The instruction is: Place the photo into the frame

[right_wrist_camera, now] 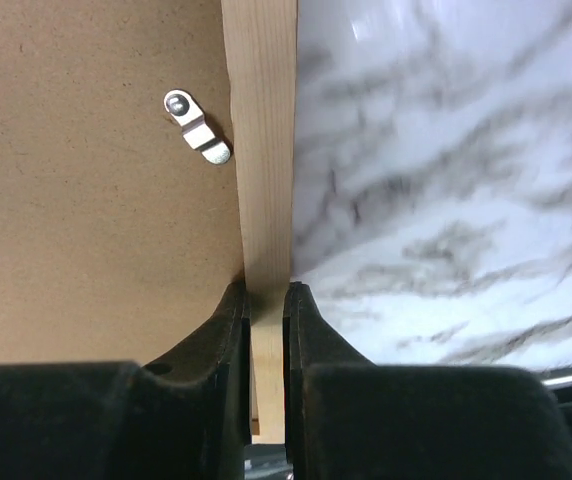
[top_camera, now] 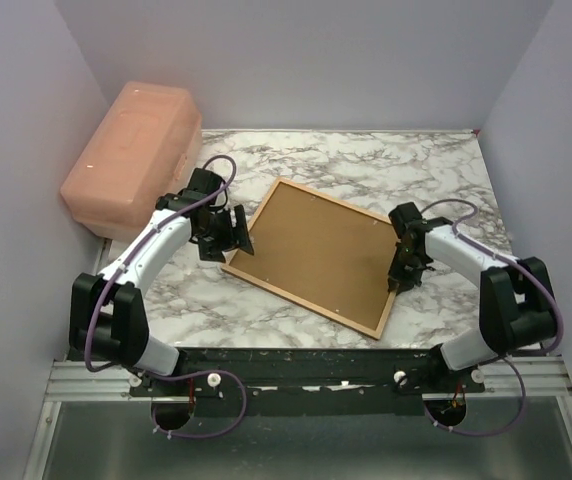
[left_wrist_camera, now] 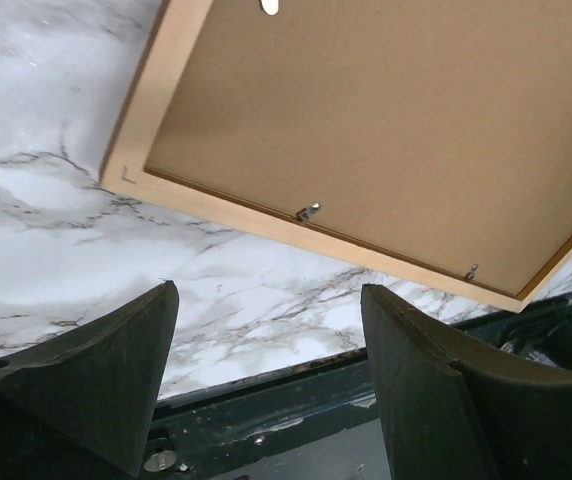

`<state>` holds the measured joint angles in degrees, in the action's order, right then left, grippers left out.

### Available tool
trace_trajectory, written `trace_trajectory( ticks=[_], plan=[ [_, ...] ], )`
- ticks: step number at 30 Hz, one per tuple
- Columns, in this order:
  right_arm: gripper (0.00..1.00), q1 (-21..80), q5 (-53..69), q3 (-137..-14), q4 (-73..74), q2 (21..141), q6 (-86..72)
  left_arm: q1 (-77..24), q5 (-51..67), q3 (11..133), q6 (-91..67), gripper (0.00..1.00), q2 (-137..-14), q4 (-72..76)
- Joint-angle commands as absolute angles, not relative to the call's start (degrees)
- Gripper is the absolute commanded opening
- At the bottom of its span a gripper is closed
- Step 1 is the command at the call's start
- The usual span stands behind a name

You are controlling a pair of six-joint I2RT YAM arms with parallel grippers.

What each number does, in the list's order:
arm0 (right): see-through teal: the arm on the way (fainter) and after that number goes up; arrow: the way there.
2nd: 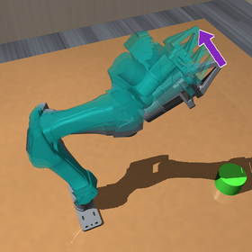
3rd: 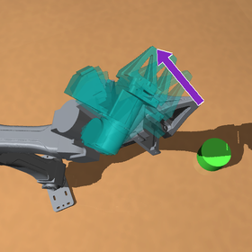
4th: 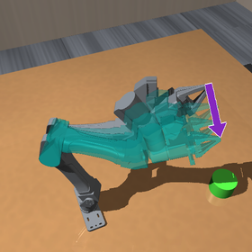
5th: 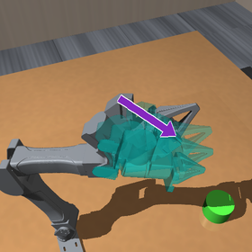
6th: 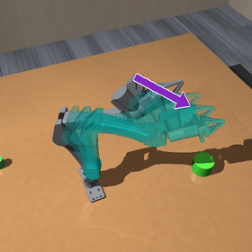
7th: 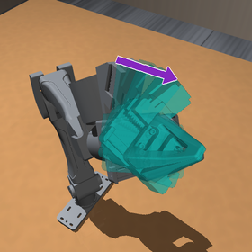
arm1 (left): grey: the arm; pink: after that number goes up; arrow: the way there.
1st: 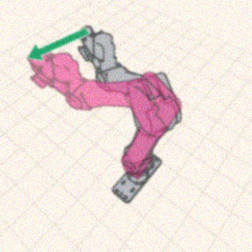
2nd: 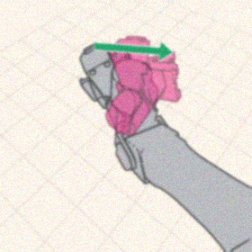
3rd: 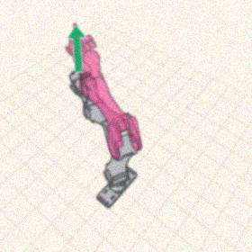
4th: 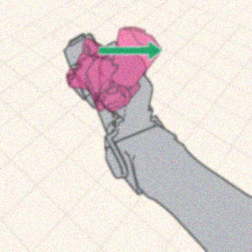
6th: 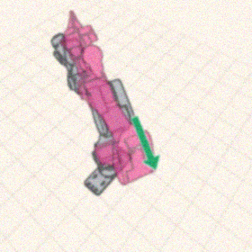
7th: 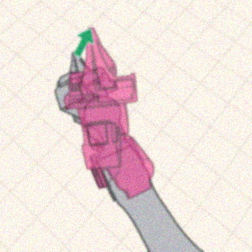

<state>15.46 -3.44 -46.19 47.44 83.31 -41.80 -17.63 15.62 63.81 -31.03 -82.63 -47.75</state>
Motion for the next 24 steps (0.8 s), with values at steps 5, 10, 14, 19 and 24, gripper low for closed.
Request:
trace_trajectory(
  ticks=[5, 10, 14, 19, 24],
  plan=[
    [0.0, 16.08, -21.81, -61.62, 47.96, 96.34, -25.13, -10.9, 13.97, 70.38, -28.23, 0.75, -90.22, -48.67],
    [0.01, 16.08, -22.21, -61.18, 44.86, 98.21, -22.0, -9.67, 12.4, 72.4, -28.19, 0.75, -95.7, -49.09],
    [0.05, 16.04, -22.25, -62.7, 44.58, 101.61, -24.85, -9.58, 11.83, 75.44, -29.46, 0.75, -100.94, -48.71],
    [0.48, 16.04, -14.54, -66.11, 43.95, 104.09, -29.15, -9.58, 13.57, 78.24, -30.19, 0.75, -106.03, -47.44],
    [0.65, 15.99, -6.25, -67.48, 40.16, 104.21, -31.1, -10.36, 15.55, 78.67, -29.64, 0.75, -108.4, -46.96]
  ],
)
